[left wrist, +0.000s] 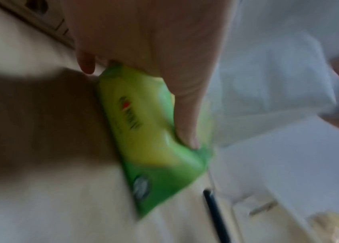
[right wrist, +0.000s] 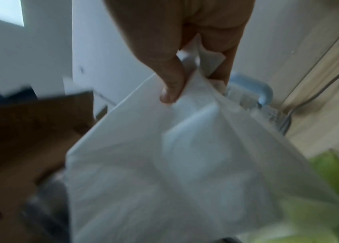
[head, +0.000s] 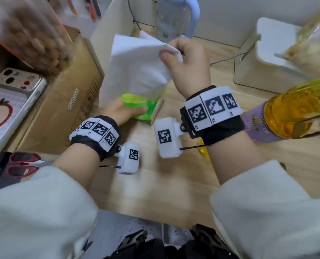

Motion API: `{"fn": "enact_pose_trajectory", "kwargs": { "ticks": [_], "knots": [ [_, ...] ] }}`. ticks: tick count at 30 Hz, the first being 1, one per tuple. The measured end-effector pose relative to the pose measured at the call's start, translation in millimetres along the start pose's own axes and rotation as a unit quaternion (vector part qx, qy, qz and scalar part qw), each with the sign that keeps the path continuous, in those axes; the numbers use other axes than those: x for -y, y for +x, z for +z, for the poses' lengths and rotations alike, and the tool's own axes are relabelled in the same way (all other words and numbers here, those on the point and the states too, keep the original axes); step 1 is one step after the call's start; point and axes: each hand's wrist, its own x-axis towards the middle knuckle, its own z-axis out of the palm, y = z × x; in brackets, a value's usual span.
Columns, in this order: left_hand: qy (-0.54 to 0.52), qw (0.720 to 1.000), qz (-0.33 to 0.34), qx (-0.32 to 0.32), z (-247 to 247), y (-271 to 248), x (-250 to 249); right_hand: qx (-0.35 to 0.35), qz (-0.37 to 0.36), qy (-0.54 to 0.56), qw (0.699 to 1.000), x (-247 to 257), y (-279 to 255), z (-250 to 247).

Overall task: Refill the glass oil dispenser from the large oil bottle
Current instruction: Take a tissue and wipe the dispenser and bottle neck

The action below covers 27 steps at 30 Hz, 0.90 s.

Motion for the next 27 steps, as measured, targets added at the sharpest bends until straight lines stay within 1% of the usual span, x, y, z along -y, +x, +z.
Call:
{"fn": "enact_pose_trajectory", "kwargs": {
  "ticks": [1, 2, 3, 4, 5, 6, 7, 8, 9, 10, 11, 12, 13, 14, 15, 16, 17, 18, 19, 20, 21, 22, 23, 24, 26, 27],
  "knots": [
    [-0.019, 0.998, 0.006, -0.06, -3, -14, -23, -0.021, 0.002, 0.011, 1.0, 0, -6, -10],
    [-0.038, 0.991, 0.06, -0.115, -14, -23, -37, -0.033, 0.011, 0.017, 0.999, -2, -12, -18],
    [-0.087, 0.974, 0.102, -0.182, -21, -29, -46, -0.04, 0.019, 0.021, 0.999, -5, -18, -25],
    [-0.183, 0.954, 0.138, -0.194, -29, -42, -59, -0.047, 0.026, 0.019, 0.998, -8, -24, -31],
    [-0.294, 0.928, 0.133, -0.188, -33, -52, -66, -0.051, 0.03, 0.016, 0.998, -11, -29, -37],
    [-0.363, 0.902, 0.141, -0.187, -38, -59, -67, -0.053, 0.035, 0.018, 0.998, -14, -34, -42],
    [-0.396, 0.883, 0.164, -0.191, -38, -68, -74, -0.054, 0.043, 0.026, 0.997, -16, -38, -46],
    [-0.394, 0.877, 0.203, -0.187, -35, -82, -87, -0.055, 0.05, 0.038, 0.996, -17, -42, -51],
    [-0.376, 0.883, 0.226, -0.169, -30, -89, -95, -0.06, 0.054, 0.05, 0.996, -18, -46, -55],
    [-0.328, 0.907, 0.22, -0.143, -24, -94, -102, -0.064, 0.06, 0.063, 0.994, -17, -50, -58],
    [-0.265, 0.938, 0.203, -0.096, -16, -97, -106, -0.061, 0.068, 0.089, 0.992, -17, -53, -61],
    [-0.205, 0.963, 0.171, -0.038, -5, -100, -112, -0.052, 0.077, 0.133, 0.987, -16, -59, -65],
    [-0.17, 0.976, 0.136, 0.023, 5, -100, -114, -0.031, 0.092, 0.195, 0.976, -16, -64, -69],
    [-0.164, 0.977, 0.109, 0.082, 13, -101, -117, 0.003, 0.118, 0.267, 0.956, -13, -68, -71],
    [-0.18, 0.971, 0.099, 0.123, 21, -101, -119, 0.042, 0.152, 0.328, 0.931, -11, -73, -72],
    [-0.199, 0.963, 0.102, 0.15, 29, -103, -121, 0.075, 0.188, 0.367, 0.908, -9, -78, -75],
    [-0.228, 0.955, 0.114, 0.152, 37, -105, -122, 0.103, 0.213, 0.385, 0.892, -9, -82, -79],
    [-0.258, 0.949, 0.12, 0.138, 43, -108, -124, 0.117, 0.227, 0.387, 0.886, -8, -88, -83],
    [-0.279, 0.945, 0.131, 0.113, 48, -111, -125, 0.112, 0.227, 0.37, 0.894, -9, -92, -87],
    [-0.284, 0.946, 0.139, 0.076, 52, -113, -127, 0.089, 0.218, 0.326, 0.916, -13, -94, -92],
    [-0.28, 0.946, 0.154, 0.05, 54, -114, -128, 0.059, 0.202, 0.256, 0.944, -17, -96, -99],
    [-0.271, 0.948, 0.162, 0.044, 58, -115, -130, 0.031, 0.188, 0.191, 0.963, -25, -97, -107],
    [-0.26, 0.949, 0.168, 0.062, 61, -115, -134, 0.028, 0.179, 0.158, 0.971, -31, -97, -115],
    [-0.247, 0.95, 0.17, 0.086, 65, -118, -140, 0.055, 0.179, 0.156, 0.97, -36, -98, -123],
    [-0.229, 0.947, 0.165, 0.152, 78, -117, -147, 0.128, 0.175, 0.219, 0.951, -45, -102, -136],
    [-0.223, 0.947, 0.158, 0.17, 85, -116, -149, 0.127, 0.164, 0.242, 0.948, -50, -105, -140]
  ]
}}
